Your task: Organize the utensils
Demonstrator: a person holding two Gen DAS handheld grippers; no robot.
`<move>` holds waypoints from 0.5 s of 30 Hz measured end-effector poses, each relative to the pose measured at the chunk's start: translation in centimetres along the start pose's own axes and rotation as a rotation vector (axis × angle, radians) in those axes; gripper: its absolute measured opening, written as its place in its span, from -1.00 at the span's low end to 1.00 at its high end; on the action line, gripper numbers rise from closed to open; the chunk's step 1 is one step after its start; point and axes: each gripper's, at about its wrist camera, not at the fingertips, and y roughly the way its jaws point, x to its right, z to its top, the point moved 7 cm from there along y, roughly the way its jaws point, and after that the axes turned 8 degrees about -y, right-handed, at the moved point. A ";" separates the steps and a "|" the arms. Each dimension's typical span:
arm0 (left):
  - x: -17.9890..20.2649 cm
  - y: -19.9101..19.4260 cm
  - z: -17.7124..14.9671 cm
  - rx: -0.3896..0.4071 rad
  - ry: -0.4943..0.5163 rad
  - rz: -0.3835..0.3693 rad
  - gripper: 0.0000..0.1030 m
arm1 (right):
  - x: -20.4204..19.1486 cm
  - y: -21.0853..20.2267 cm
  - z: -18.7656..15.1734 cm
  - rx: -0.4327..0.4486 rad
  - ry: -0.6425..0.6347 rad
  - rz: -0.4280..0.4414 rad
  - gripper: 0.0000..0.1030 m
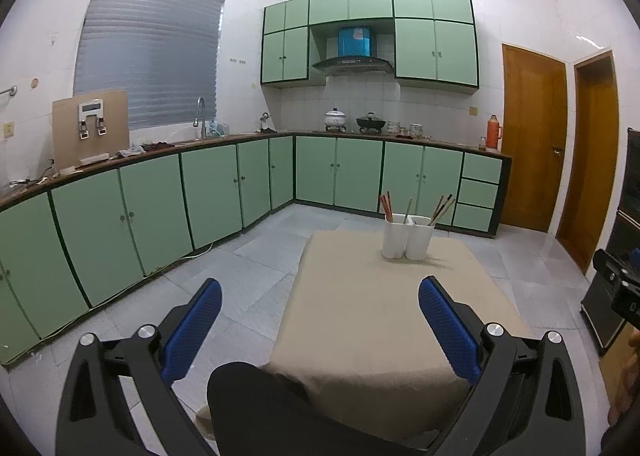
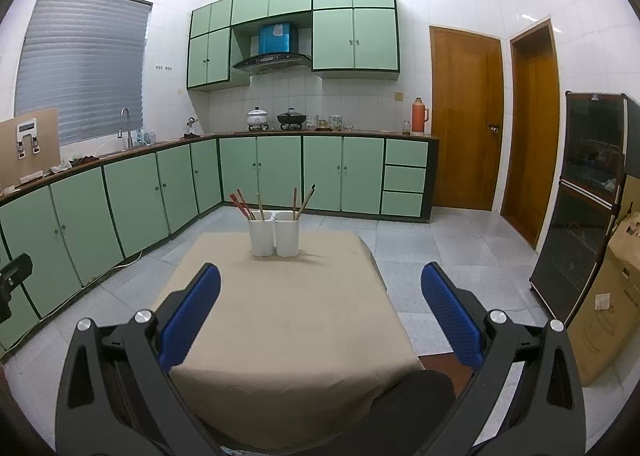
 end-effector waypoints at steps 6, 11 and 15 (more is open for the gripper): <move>-0.1 0.0 0.2 0.011 -0.002 0.006 0.88 | 0.3 -0.1 0.1 0.000 0.007 0.000 0.89; 0.0 -0.4 0.3 0.030 -0.003 0.002 0.87 | 0.6 -0.4 0.1 0.017 0.024 -0.001 0.89; -0.2 -0.5 0.3 0.034 -0.006 0.001 0.86 | 0.5 -0.6 0.2 0.026 0.025 -0.002 0.89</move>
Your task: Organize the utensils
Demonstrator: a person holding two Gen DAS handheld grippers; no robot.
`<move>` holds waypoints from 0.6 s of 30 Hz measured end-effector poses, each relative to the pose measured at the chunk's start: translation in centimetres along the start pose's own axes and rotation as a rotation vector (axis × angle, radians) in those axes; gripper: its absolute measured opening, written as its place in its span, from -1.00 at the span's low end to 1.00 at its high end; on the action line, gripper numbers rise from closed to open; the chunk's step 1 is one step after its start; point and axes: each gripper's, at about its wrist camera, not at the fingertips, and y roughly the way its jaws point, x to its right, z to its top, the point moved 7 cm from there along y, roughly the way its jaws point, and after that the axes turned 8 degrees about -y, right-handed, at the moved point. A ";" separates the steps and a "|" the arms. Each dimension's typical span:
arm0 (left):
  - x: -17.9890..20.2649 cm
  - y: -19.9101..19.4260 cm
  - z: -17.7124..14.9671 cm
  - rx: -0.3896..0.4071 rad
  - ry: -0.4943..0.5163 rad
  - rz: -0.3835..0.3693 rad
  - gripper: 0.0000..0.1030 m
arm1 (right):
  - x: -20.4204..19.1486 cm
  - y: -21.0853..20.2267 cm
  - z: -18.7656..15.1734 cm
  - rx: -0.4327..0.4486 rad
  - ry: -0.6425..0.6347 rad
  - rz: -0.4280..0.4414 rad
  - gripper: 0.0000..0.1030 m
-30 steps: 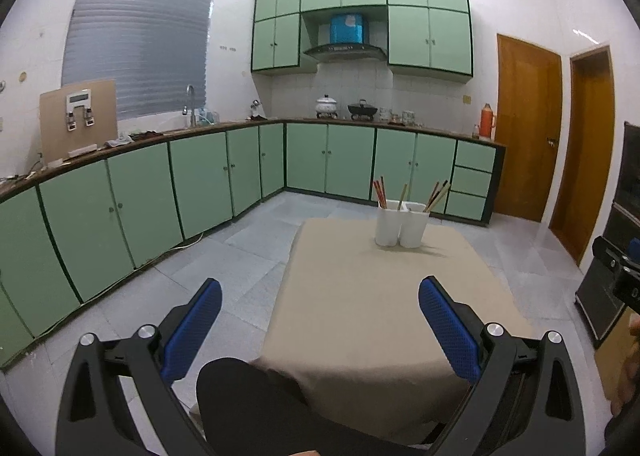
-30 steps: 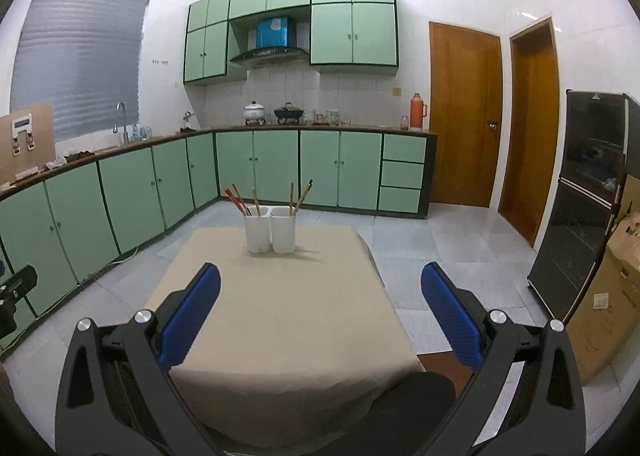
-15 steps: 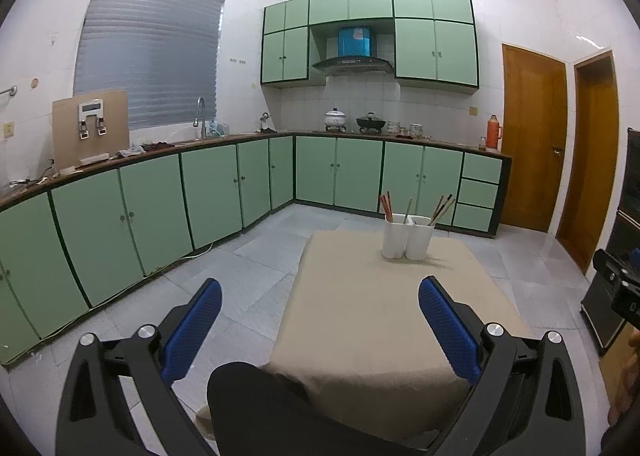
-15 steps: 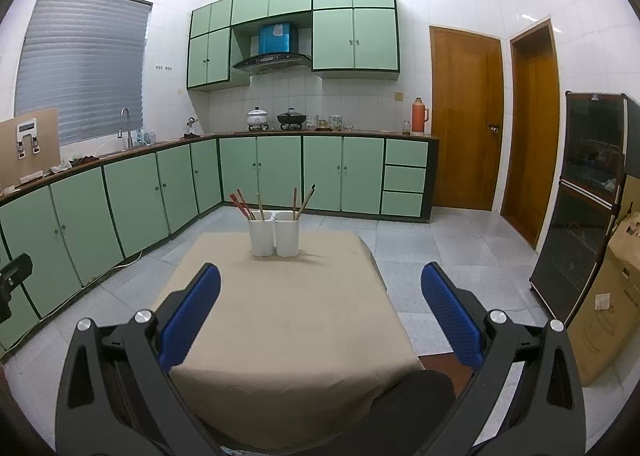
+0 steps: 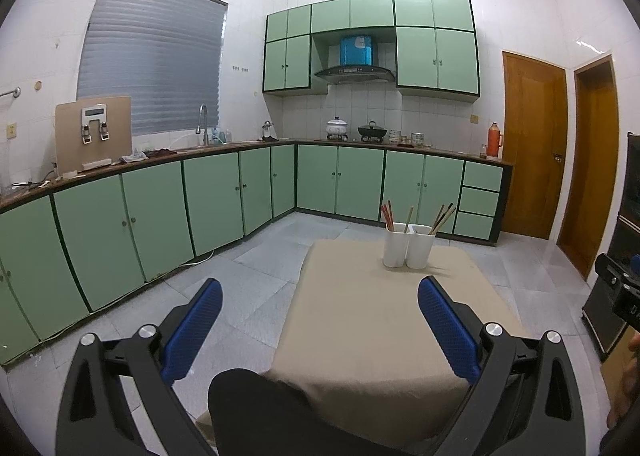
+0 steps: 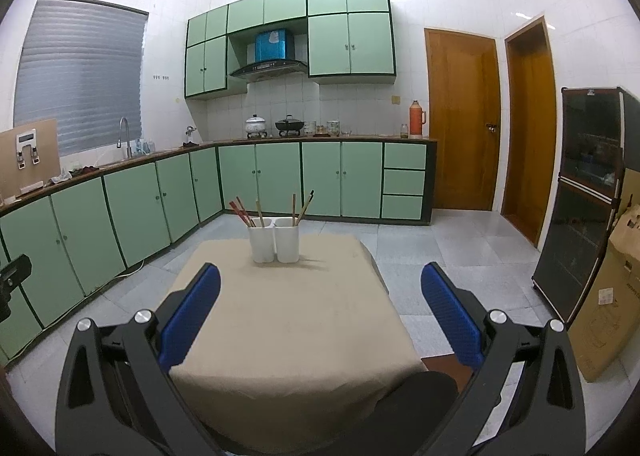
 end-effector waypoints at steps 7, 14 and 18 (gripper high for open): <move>0.0 0.0 0.3 0.005 0.000 0.003 0.86 | 0.0 -0.2 -0.1 0.004 0.003 -0.001 0.89; 0.0 -0.1 0.2 0.006 0.000 0.002 0.86 | 0.0 -0.3 -0.1 0.006 0.003 -0.002 0.89; 0.0 -0.1 0.2 0.006 -0.002 0.003 0.86 | 0.0 -0.4 -0.1 0.007 0.003 -0.001 0.89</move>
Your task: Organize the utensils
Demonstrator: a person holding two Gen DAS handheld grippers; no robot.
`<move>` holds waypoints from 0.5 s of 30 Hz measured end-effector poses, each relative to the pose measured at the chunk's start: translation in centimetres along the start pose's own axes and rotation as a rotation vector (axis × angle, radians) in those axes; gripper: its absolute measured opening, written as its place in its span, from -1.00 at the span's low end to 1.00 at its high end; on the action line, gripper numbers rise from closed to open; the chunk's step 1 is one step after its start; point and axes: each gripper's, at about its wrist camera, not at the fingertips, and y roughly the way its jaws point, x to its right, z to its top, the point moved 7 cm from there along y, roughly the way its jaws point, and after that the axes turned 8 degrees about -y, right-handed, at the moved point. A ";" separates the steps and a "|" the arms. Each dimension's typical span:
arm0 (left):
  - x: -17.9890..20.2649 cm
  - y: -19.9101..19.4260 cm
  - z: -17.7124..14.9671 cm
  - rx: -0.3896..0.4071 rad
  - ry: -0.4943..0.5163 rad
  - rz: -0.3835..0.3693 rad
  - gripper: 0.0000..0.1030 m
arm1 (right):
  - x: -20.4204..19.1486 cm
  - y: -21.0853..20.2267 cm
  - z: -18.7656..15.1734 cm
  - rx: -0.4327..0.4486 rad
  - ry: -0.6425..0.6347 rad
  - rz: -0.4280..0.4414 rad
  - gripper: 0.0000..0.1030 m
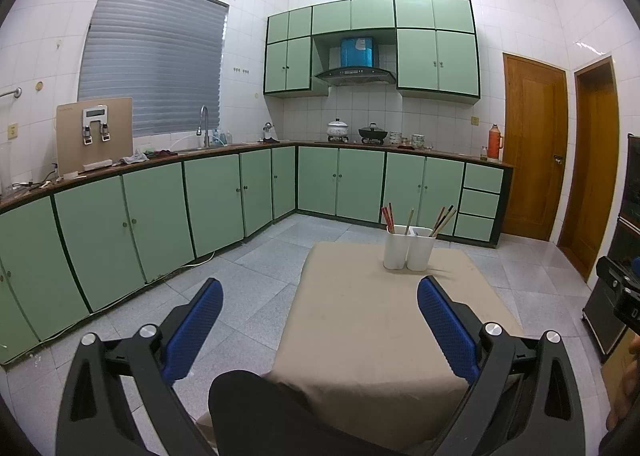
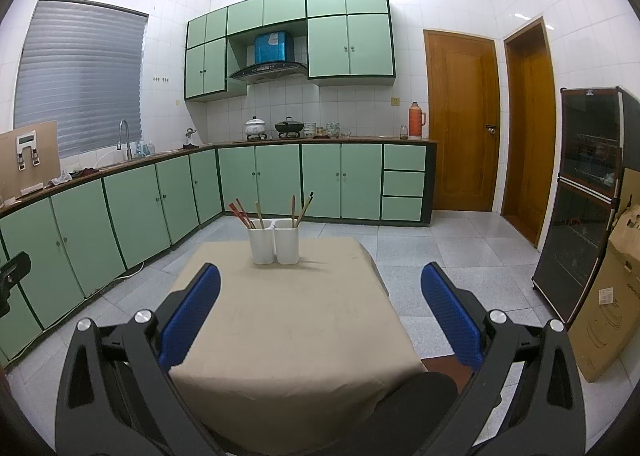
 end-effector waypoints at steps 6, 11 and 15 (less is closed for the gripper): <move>-0.1 0.0 0.0 0.001 0.001 0.000 0.86 | 0.0 0.0 0.0 -0.001 0.001 0.000 0.89; 0.0 0.0 0.0 0.001 0.001 0.000 0.85 | 0.2 0.1 0.0 -0.001 0.004 0.000 0.89; -0.1 0.0 0.1 0.002 0.001 -0.001 0.85 | 0.3 0.2 0.0 -0.003 0.005 0.000 0.89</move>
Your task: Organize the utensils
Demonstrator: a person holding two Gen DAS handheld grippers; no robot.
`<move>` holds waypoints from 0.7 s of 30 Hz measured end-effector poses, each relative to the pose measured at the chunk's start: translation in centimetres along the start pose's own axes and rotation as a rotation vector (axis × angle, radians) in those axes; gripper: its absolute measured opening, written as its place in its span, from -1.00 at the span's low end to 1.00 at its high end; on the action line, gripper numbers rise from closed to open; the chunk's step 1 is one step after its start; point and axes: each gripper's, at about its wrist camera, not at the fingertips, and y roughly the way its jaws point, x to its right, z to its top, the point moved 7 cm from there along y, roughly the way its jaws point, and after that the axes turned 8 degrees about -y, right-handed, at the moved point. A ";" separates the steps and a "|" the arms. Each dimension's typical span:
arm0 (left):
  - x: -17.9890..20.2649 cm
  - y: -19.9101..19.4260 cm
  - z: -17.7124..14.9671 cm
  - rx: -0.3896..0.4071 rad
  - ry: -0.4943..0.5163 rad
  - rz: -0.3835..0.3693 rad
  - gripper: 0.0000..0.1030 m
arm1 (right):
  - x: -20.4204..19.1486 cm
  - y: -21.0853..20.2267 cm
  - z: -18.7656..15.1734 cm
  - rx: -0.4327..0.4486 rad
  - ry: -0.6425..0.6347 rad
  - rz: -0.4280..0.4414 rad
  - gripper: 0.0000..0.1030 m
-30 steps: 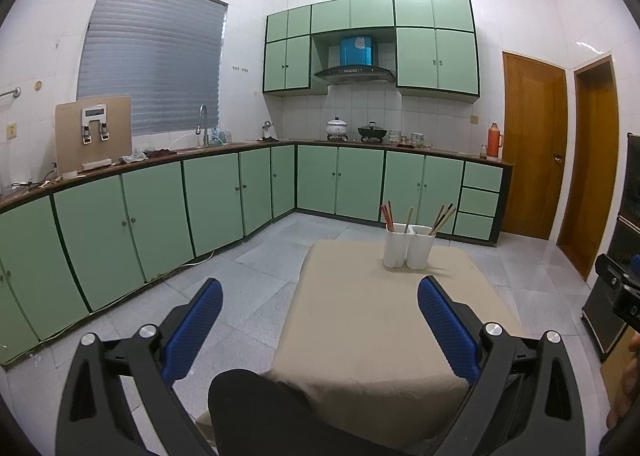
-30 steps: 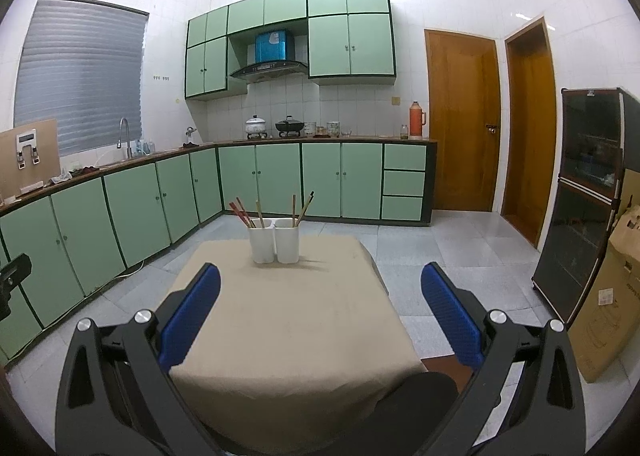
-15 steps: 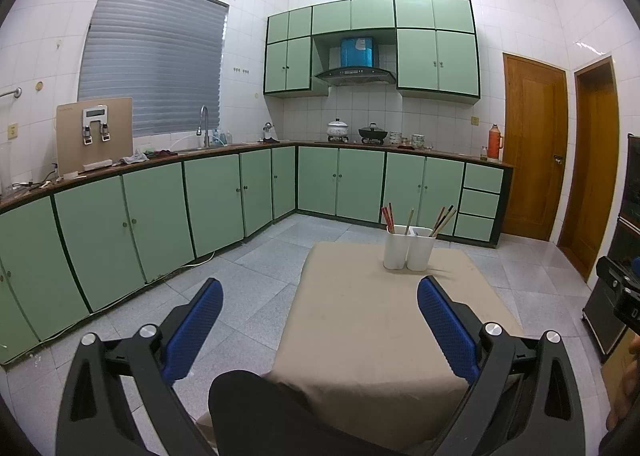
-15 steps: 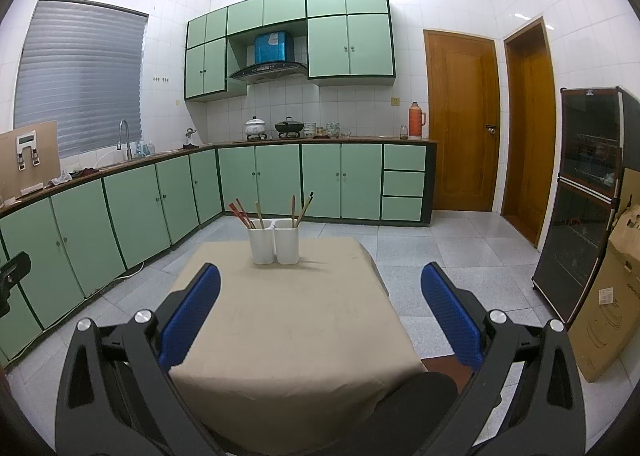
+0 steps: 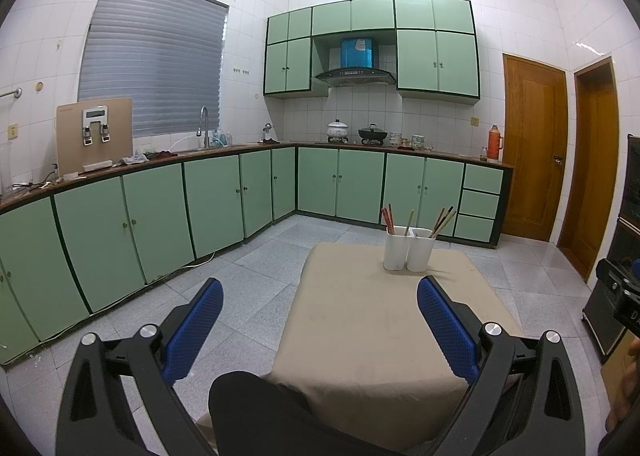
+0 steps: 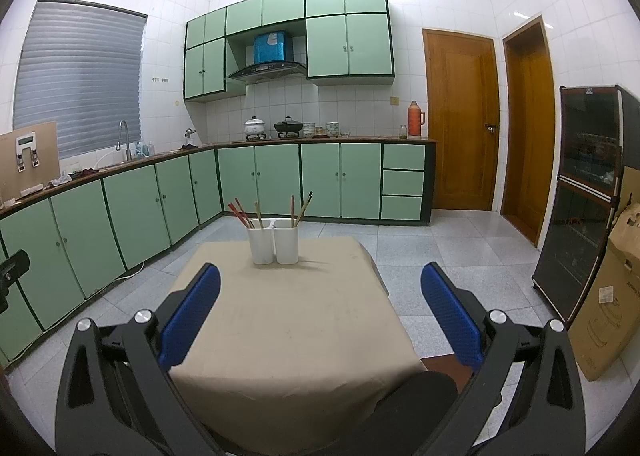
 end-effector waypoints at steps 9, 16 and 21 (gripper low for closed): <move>0.0 -0.1 0.0 -0.002 0.000 -0.001 0.85 | 0.2 0.0 0.0 0.000 0.001 0.000 0.89; 0.0 -0.1 0.1 -0.001 0.000 0.000 0.85 | 0.1 0.0 0.0 0.000 0.001 0.000 0.89; 0.1 -0.1 0.1 -0.001 -0.001 -0.001 0.85 | 0.2 0.0 0.0 0.000 0.001 0.000 0.89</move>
